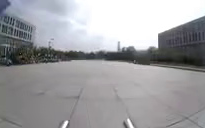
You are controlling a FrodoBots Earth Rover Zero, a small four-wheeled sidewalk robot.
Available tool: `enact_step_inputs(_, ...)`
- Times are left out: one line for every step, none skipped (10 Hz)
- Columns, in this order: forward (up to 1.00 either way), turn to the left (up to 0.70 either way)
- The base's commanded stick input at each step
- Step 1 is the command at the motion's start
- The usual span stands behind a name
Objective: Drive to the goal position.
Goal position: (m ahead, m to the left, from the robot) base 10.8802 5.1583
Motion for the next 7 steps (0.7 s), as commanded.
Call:
enact_step_inputs(0.70,0.00)
enact_step_inputs(0.70,0.00)
enact_step_inputs(0.70,0.00)
enact_step_inputs(0.70,0.00)
enact_step_inputs(0.70,0.00)
enact_step_inputs(0.70,0.00)
enact_step_inputs(0.70,0.00)
